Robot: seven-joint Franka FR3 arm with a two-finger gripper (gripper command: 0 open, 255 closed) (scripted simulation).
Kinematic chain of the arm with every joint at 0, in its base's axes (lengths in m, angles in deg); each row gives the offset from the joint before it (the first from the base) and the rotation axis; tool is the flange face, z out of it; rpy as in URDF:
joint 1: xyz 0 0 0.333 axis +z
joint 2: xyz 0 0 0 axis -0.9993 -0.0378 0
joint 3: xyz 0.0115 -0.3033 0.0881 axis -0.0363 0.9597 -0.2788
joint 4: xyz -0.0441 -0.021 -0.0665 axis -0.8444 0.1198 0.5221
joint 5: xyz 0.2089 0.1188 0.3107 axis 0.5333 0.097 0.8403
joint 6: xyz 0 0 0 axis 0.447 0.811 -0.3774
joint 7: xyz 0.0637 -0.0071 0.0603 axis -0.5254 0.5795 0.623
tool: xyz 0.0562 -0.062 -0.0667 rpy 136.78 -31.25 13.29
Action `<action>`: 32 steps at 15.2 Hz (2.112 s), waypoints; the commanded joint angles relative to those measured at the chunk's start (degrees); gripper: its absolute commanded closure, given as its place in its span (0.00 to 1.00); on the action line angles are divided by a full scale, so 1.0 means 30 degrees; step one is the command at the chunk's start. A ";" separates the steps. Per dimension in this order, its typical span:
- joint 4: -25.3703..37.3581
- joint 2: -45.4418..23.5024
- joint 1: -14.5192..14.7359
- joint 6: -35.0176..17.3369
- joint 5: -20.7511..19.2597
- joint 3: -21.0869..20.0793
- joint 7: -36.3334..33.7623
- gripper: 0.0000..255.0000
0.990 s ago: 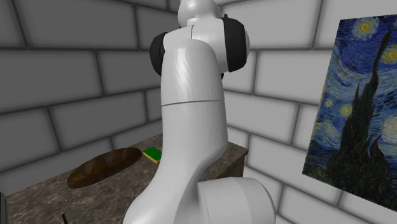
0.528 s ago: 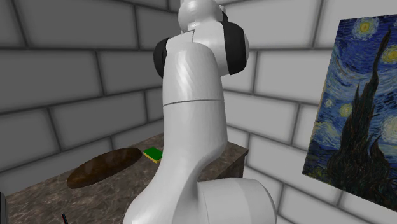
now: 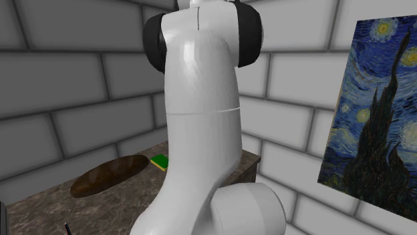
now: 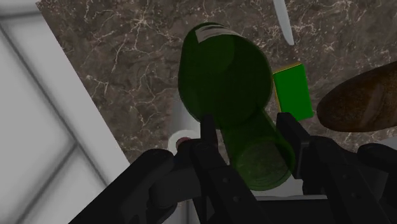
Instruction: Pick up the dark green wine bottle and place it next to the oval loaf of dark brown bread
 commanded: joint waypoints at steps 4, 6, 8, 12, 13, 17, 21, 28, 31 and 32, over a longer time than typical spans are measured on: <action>-0.3044 0.2532 0.1883 -0.0915 -0.1191 -0.0844 -0.2448 1.00; -0.3982 0.3318 0.2480 -0.1188 -0.1540 -0.1276 -0.3436 1.00; -0.4793 0.4006 0.3026 -0.1413 -0.1826 -0.1737 -0.4424 1.00; -0.6069 0.5098 0.4006 -0.1750 -0.2232 -0.2721 -0.6384 1.00; -0.6321 0.5314 0.4231 -0.1816 -0.2302 -0.2978 -0.6868 1.00; -0.7084 0.5962 0.5112 -0.2023 -0.2484 -0.4003 -0.8784 1.00; -0.7465 0.6272 0.5950 -0.2160 -0.2548 -0.5039 -1.0661 1.00; -0.7239 0.6039 0.7392 -0.2259 -0.2542 -0.6810 -1.3867 1.00; -0.6792 0.5643 0.8014 -0.2241 -0.2549 -0.7536 -1.5215 1.00; -0.6594 0.5472 0.8222 -0.2225 -0.2558 -0.7773 -1.5661 1.00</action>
